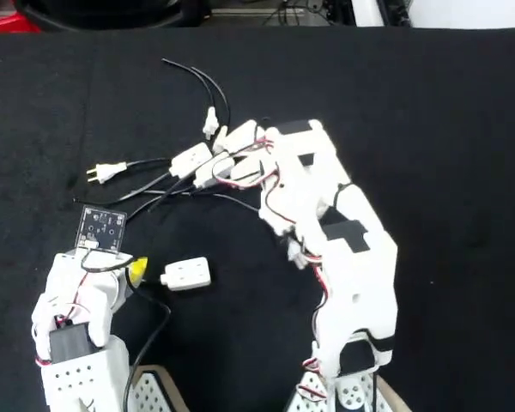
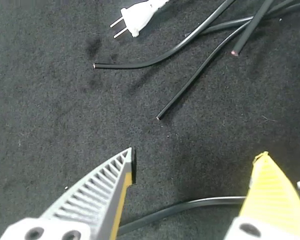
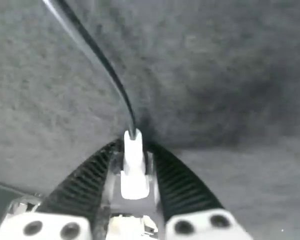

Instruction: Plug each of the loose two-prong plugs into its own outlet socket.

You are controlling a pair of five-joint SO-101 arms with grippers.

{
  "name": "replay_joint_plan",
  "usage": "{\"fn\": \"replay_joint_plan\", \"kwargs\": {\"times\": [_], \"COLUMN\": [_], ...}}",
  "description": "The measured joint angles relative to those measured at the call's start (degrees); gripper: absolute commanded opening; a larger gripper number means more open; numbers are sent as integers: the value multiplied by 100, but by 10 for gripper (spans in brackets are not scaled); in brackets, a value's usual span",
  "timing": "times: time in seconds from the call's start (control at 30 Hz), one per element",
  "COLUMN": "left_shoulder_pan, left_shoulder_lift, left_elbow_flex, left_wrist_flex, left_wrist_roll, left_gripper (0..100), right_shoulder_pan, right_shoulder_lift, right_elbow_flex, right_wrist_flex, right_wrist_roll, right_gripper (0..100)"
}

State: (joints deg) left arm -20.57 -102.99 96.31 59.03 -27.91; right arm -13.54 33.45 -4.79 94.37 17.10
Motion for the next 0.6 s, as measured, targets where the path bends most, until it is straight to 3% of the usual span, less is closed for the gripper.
{"fn": "replay_joint_plan", "kwargs": {"times": [0.23,0.43,0.6], "left_shoulder_pan": [0,0,0], "left_shoulder_lift": [0,0,0], "left_elbow_flex": [0,0,0], "left_wrist_flex": [0,0,0], "left_wrist_roll": [0,0,26], "left_gripper": [363,363,363], "right_shoulder_pan": [316,255,-229], "right_shoulder_lift": [-510,-2338,-4193], "right_elbow_flex": [-9,1002,2409], "right_wrist_flex": [114,35,-818], "right_wrist_roll": [-44,-44,-44], "right_gripper": [12,12,12]}}
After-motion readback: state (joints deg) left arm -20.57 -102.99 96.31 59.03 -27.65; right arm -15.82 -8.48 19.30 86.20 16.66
